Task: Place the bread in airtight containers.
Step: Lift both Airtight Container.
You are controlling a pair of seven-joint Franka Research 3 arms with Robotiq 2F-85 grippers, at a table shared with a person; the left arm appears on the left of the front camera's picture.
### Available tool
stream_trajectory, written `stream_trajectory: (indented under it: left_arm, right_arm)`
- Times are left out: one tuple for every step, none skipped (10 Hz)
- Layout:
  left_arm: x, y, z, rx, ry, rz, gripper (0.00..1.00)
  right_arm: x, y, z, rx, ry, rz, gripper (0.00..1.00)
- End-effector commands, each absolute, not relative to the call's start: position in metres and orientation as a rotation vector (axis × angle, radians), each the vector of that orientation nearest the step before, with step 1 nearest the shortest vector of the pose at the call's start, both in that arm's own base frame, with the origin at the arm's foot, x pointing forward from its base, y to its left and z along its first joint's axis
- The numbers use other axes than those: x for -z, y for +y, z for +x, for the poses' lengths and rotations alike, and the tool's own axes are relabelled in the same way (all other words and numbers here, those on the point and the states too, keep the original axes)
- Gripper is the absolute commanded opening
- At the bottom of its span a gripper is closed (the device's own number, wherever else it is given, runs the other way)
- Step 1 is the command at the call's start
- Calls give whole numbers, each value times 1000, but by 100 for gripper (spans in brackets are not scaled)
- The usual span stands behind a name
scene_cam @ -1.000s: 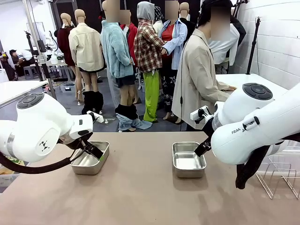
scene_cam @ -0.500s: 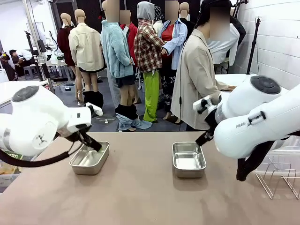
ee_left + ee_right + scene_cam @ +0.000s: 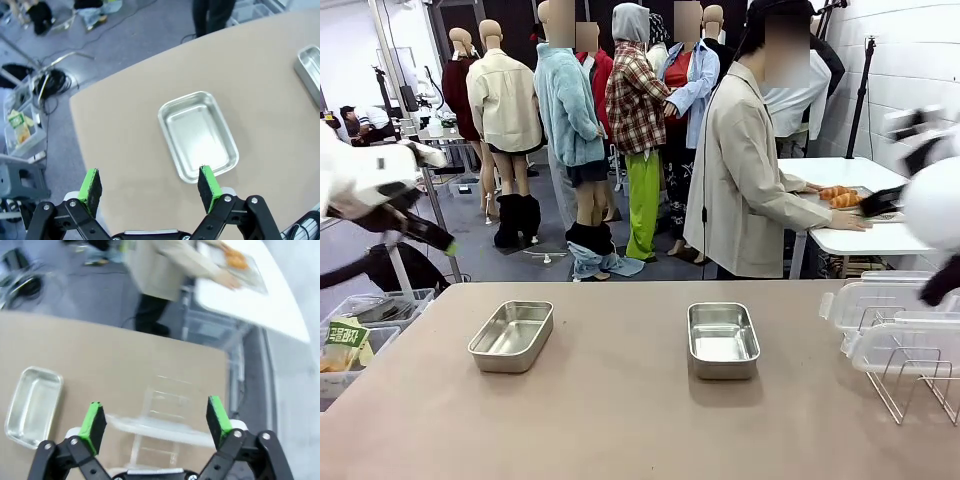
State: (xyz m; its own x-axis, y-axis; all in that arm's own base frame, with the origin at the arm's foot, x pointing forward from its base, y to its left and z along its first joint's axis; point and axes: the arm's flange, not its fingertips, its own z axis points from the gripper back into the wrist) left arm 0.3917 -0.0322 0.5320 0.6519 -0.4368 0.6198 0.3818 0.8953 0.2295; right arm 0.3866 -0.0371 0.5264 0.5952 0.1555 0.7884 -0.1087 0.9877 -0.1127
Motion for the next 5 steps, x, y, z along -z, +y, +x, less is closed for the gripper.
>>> stream_trajectory:
  left_arm:
    - [-548,6,401,406,-664,47,100]
    - [-553,22,401,366,-659,44,100]
    - [-559,39,398,312,-653,46,100]
    - [-562,54,392,275,-658,35,100]
    - [-566,65,387,222,-684,50,100]
  right_arm:
    - [-530,-111,384,85,-889,-77,100]
    - [-527,-155,383,161,-884,-46,100]
    - [-521,-192,380,247,-863,-23,100]
    - [-513,-217,375,298,-850,-1,100]
    - [-507,-227,376,310,-862,5,100]
